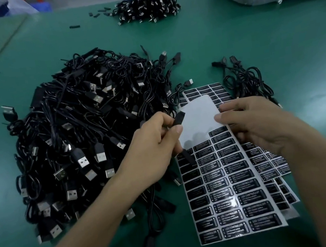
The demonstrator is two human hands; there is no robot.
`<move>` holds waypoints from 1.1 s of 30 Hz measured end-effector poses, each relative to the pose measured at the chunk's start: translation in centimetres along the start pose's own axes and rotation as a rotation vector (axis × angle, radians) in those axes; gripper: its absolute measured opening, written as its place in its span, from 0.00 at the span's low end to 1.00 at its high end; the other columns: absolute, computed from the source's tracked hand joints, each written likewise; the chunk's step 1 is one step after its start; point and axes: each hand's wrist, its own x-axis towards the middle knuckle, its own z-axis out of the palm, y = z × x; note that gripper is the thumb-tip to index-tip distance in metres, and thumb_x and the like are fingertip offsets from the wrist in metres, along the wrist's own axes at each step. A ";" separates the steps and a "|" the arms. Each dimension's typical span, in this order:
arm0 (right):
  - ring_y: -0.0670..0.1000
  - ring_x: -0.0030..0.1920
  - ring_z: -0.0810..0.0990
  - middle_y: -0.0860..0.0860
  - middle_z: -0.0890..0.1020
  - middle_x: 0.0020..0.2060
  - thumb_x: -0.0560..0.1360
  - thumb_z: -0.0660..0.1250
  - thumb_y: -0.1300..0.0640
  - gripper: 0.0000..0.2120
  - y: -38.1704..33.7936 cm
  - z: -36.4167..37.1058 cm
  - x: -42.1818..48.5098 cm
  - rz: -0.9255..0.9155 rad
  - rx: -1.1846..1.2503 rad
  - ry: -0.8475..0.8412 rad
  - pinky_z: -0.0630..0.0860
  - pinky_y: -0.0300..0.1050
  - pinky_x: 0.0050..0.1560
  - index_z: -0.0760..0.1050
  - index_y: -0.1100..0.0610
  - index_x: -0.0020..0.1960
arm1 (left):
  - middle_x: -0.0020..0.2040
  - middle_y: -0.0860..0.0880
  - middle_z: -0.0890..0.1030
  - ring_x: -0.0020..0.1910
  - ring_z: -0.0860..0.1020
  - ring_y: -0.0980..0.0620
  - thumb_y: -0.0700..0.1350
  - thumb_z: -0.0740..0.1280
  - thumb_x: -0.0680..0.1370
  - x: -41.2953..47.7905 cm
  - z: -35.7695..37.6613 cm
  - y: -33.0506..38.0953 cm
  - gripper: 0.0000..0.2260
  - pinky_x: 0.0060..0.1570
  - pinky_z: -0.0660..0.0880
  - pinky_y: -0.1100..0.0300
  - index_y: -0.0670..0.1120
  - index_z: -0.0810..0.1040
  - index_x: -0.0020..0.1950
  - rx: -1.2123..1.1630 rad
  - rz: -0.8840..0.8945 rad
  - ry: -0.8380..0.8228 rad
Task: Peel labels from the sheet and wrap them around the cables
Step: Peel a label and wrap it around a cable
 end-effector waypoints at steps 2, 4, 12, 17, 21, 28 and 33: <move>0.45 0.29 0.76 0.51 0.85 0.34 0.73 0.74 0.62 0.02 0.2 -0.1 -0.3 -0.016 -0.050 -0.072 0.72 0.36 0.26 0.84 0.58 0.45 | 0.33 0.55 0.82 0.23 0.72 0.60 0.46 0.61 0.85 0.0 0.0 0.0 0.07 0.26 0.69 0.68 0.49 0.77 0.50 -0.027 0.002 0.016; 0.46 0.29 0.78 0.54 0.86 0.35 0.73 0.74 0.63 0.04 0.4 0.1 -0.7 -0.030 -0.056 -0.163 0.74 0.36 0.26 0.86 0.57 0.41 | 0.31 0.59 0.80 0.23 0.72 0.63 0.45 0.59 0.85 0.0 0.1 0.0 0.10 0.27 0.69 0.72 0.47 0.79 0.52 -0.041 0.007 0.042; 0.51 0.33 0.84 0.57 0.86 0.37 0.60 0.75 0.57 0.05 0.5 0.6 -1.1 -0.066 0.148 -0.221 0.83 0.44 0.35 0.86 0.54 0.37 | 0.37 0.50 0.79 0.33 0.76 0.55 0.57 0.59 0.81 -0.2 0.1 0.1 0.03 0.36 0.77 0.54 0.65 0.69 0.54 -0.047 0.066 -0.001; 0.52 0.36 0.84 0.58 0.86 0.40 0.62 0.73 0.59 0.07 0.8 0.0 -0.9 -0.063 0.200 -0.217 0.83 0.45 0.38 0.86 0.55 0.40 | 0.30 0.57 0.75 0.30 0.69 0.58 0.52 0.56 0.84 -0.2 0.2 0.5 0.08 0.30 0.69 0.58 0.58 0.75 0.53 -0.065 0.074 -0.032; 0.50 0.35 0.84 0.59 0.86 0.41 0.68 0.72 0.63 0.07 1.0 0.4 -1.0 -0.063 0.258 -0.278 0.83 0.42 0.34 0.84 0.60 0.45 | 0.31 0.55 0.76 0.25 0.68 0.60 0.46 0.57 0.86 -0.1 0.3 0.9 0.15 0.25 0.65 0.70 0.53 0.81 0.46 -0.126 0.042 0.033; 0.50 0.33 0.84 0.59 0.86 0.39 0.65 0.72 0.63 0.13 0.6 1.7 -1.5 -0.046 0.314 -0.279 0.82 0.41 0.32 0.80 0.63 0.49 | 0.33 0.54 0.80 0.31 0.77 0.55 0.54 0.62 0.80 -0.6 0.8 1.4 0.11 0.42 0.78 0.57 0.50 0.72 0.40 -0.125 -0.011 0.066; 0.51 0.34 0.84 0.59 0.86 0.40 0.65 0.73 0.61 0.15 0.6 1.6 -1.7 -0.058 0.287 -0.282 0.81 0.41 0.32 0.80 0.62 0.50 | 0.45 0.58 0.85 0.32 0.76 0.53 0.55 0.75 0.67 -0.6 1.4 1.3 0.18 0.37 0.77 0.58 0.52 0.66 0.41 -0.100 0.011 0.087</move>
